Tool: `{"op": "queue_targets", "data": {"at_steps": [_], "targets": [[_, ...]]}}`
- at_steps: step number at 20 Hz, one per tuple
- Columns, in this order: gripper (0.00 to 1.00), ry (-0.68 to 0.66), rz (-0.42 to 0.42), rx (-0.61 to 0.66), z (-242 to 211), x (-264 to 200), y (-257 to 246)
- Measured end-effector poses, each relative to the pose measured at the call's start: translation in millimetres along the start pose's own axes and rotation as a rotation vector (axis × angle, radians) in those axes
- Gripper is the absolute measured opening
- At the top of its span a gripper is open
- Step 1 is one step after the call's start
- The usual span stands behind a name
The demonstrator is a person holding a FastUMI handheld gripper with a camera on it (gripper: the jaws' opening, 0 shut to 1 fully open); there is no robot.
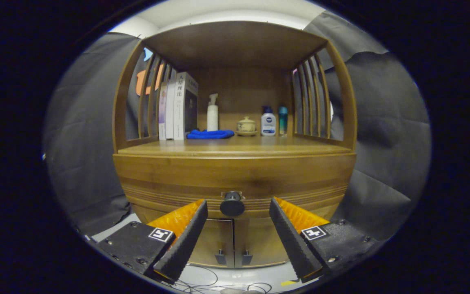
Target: Pull open the drawer, take out the items inside it, and place them on the countertop above the cabinet.
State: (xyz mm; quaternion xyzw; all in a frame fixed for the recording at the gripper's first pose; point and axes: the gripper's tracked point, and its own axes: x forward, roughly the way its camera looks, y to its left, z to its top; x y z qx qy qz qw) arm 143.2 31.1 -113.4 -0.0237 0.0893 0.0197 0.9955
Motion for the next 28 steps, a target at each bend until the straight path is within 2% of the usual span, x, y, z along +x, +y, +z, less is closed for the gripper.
{"op": "queue_targets", "data": {"at_steps": [5, 7, 10, 13, 22, 28], "targets": [[0.99, 0.018, 0.002, -0.024, -9, 44, 6], [0.93, 0.021, -0.001, -0.034, -11, 54, 7], [0.71, 0.053, -0.002, -0.012, -19, 65, 5], [0.48, 0.026, -0.027, -0.003, -17, 65, 3], [0.4, 0.046, 0.026, 0.032, -18, 63, 5], [0.37, 0.046, 0.026, 0.018, -19, 62, 4]]}}
